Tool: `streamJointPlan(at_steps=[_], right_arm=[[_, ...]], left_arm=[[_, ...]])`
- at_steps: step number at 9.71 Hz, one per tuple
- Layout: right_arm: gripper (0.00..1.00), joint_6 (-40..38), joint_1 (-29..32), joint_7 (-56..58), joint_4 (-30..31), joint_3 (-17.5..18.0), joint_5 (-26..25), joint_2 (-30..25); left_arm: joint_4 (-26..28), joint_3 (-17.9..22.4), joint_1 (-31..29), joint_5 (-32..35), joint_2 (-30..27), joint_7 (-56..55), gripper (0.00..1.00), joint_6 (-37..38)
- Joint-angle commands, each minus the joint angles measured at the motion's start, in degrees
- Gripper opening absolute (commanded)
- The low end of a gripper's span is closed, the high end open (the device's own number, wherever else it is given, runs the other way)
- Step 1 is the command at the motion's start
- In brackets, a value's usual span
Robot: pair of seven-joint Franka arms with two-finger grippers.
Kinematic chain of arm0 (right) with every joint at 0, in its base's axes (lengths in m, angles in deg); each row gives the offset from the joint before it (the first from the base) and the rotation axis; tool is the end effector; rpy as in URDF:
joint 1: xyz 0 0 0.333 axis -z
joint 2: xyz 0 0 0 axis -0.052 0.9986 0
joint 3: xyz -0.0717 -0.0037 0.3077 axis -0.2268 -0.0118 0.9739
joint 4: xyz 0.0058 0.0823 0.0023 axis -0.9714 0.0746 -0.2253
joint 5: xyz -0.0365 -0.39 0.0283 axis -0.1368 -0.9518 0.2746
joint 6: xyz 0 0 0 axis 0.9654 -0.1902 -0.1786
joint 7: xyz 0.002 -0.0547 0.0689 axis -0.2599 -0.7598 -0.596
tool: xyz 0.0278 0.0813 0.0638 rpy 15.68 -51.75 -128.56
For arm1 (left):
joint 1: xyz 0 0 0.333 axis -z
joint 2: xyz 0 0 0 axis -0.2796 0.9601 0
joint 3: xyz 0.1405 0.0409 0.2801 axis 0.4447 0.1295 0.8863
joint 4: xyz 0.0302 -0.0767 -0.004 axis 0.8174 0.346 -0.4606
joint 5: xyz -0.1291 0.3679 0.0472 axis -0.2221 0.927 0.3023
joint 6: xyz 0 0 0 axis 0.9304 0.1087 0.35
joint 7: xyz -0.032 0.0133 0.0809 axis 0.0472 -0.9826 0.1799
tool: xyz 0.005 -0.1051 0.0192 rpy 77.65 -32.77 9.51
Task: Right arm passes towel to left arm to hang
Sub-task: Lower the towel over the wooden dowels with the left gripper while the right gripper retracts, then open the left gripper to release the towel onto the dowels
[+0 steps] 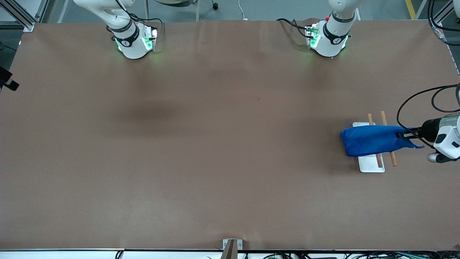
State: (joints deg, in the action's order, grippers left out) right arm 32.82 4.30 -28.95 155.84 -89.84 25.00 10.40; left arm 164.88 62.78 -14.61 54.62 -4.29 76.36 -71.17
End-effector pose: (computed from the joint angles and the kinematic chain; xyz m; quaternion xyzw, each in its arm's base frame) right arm 0.5258 -0.0777 0.6942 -0.9932 0.1074 -0.0451 0.0077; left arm 0.6269 0.1393 0.3929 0.9896 0.0876 -0.1040 0.0459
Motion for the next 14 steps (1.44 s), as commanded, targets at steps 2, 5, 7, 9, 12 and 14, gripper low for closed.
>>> streamJointPlan(at_steps=[2,5,7,9,12,14], right_arm=[[1.00,-1.4,0.7,0.5,-1.7,0.9,-1.4,2.3],[1.00,-1.1,0.2,0.5,-0.6,1.0,-1.5,2.3],[1.00,-0.3,0.1,1.3,1.6,1.0,-2.1,2.0],[1.00,-0.8,0.1,2.6,1.6,1.0,-2.2,1.9],[1.00,-0.9,0.3,3.0,1.5,0.9,-2.2,2.0],[1.00,-0.9,0.3,2.8,1.5,0.8,-2.2,2.1]], left_arm=[[0.9,-0.3,-3.9,3.2,2.6,8.3,0.00,-4.7],[0.9,-0.3,-6.8,4.3,4.9,12.8,0.00,-7.6],[0.9,-0.3,-7.0,5.0,6.5,13.4,0.25,-9.0],[0.9,-0.3,-8.2,5.6,6.8,17.0,1.00,-8.9],[-0.8,-0.4,-8.6,5.0,6.1,19.3,1.00,-6.8],[-5.8,-2.3,-8.3,2.8,4.5,17.6,1.00,-1.8]])
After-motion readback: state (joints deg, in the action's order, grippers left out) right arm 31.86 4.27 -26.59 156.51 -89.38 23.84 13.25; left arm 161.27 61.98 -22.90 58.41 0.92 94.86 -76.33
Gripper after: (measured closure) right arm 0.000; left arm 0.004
